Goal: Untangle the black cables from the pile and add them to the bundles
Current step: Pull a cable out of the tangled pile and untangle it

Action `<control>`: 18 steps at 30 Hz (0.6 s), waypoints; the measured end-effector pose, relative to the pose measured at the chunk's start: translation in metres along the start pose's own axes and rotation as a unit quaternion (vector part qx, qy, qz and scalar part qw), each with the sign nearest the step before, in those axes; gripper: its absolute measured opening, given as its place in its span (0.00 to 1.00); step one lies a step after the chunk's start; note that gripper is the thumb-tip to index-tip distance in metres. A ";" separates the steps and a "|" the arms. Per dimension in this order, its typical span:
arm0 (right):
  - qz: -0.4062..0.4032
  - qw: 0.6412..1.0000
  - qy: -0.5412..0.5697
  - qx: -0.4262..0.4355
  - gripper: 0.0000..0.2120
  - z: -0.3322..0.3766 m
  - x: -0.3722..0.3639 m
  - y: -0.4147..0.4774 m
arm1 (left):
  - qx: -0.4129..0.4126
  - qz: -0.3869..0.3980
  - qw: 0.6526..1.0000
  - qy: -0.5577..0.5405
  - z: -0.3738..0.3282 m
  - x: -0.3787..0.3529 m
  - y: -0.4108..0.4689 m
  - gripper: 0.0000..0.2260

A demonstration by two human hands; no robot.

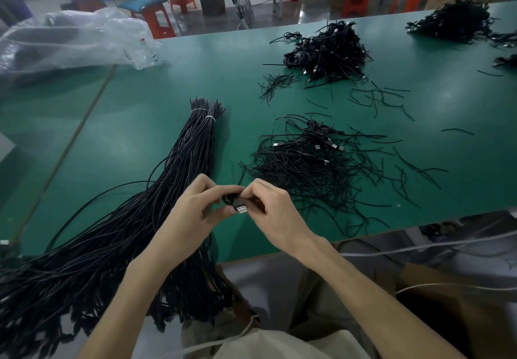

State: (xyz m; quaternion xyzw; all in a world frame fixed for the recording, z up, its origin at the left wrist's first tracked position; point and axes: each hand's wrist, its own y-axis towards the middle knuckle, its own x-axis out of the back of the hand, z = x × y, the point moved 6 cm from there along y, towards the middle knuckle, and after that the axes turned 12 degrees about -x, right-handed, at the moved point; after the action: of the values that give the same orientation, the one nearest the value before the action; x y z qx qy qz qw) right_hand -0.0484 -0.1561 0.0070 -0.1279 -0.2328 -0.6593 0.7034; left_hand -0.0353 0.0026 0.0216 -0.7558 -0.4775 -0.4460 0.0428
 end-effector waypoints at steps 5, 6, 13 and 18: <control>-0.017 0.999 0.023 0.014 0.03 0.008 0.009 0.003 | -0.045 0.018 0.999 0.021 -0.008 0.003 0.008 0.21; -0.021 0.999 0.028 0.018 0.05 0.009 0.010 0.004 | -0.026 0.020 0.999 -0.019 -0.007 0.001 0.008 0.21; -0.064 0.995 0.068 0.023 0.01 0.008 0.012 0.005 | -0.007 -0.051 0.997 0.051 -0.011 0.001 0.018 0.16; -0.085 0.994 0.053 0.041 0.06 0.006 0.013 0.008 | 0.086 -0.080 0.991 -0.064 -0.009 -0.007 0.020 0.17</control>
State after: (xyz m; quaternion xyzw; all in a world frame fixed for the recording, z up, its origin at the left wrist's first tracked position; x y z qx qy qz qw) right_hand -0.0408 -0.1637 0.0199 -0.0434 -0.2316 -0.7129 0.6605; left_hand -0.0273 -0.0178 0.0293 -0.7356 -0.5749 -0.3558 0.0411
